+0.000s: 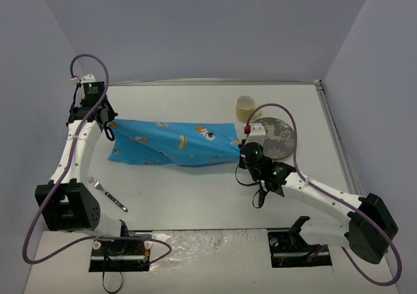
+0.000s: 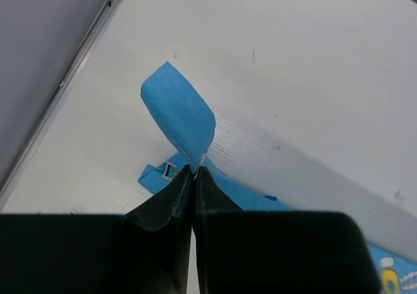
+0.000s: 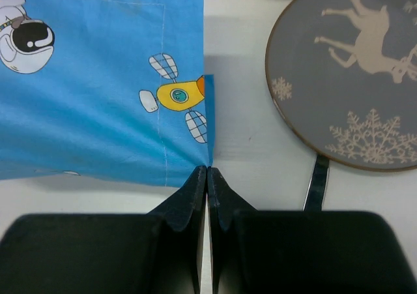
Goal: Set the dinner table for one person
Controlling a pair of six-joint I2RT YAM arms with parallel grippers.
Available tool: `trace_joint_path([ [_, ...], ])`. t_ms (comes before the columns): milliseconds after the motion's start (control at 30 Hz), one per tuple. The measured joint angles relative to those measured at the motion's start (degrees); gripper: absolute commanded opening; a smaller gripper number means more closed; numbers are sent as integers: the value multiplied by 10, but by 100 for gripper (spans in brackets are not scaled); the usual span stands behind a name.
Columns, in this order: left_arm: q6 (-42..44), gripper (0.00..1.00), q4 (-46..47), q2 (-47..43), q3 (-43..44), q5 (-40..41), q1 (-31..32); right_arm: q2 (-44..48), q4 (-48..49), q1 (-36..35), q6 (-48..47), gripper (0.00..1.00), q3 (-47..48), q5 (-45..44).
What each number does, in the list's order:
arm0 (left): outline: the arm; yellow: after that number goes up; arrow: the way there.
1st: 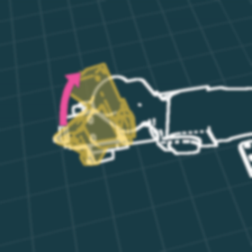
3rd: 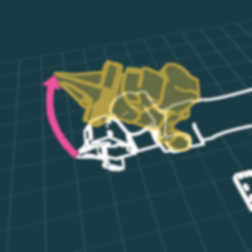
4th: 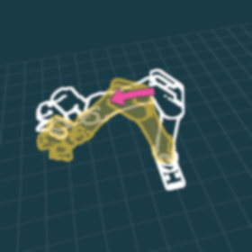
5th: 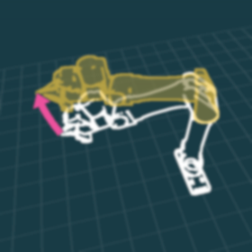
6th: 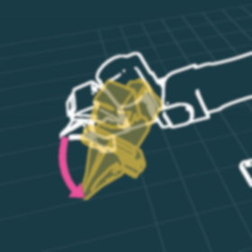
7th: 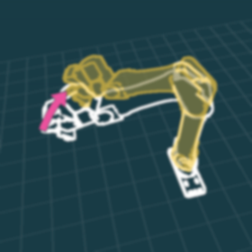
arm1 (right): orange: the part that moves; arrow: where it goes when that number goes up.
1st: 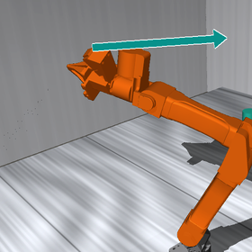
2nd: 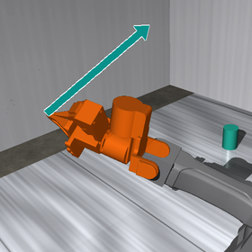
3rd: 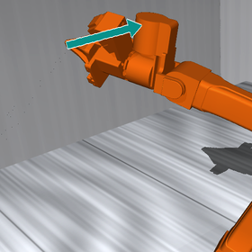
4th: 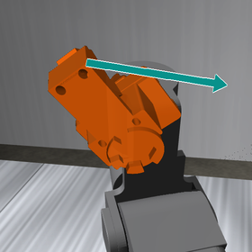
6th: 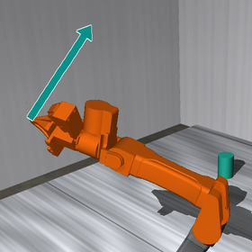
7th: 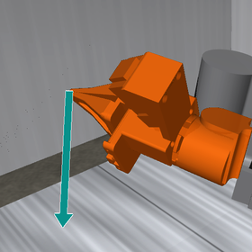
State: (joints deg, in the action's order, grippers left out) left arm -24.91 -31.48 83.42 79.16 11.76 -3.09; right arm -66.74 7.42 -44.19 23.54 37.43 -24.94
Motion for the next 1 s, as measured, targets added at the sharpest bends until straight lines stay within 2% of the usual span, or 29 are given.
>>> trace_joint_path([
  [133, 9, 0, 0, -18, -10, -16, 2, 11, -8, 0, 7, 0, -26, 17],
  [300, 24, 0, -6, -37, -6, -20, 1, 70, -21, -1, 0, 0, -27, 29],
  [567, 80, 0, -29, -107, 112, 12, -4, 149, -55, -16, -44, 0, 82, 79],
  [833, 167, 2, -6, -197, 210, 38, -7, 143, -64, -34, -77, 0, 184, 221],
  [1000, 208, 6, 29, -183, 223, 21, -8, 118, -60, -63, -85, 0, 180, 237],
])
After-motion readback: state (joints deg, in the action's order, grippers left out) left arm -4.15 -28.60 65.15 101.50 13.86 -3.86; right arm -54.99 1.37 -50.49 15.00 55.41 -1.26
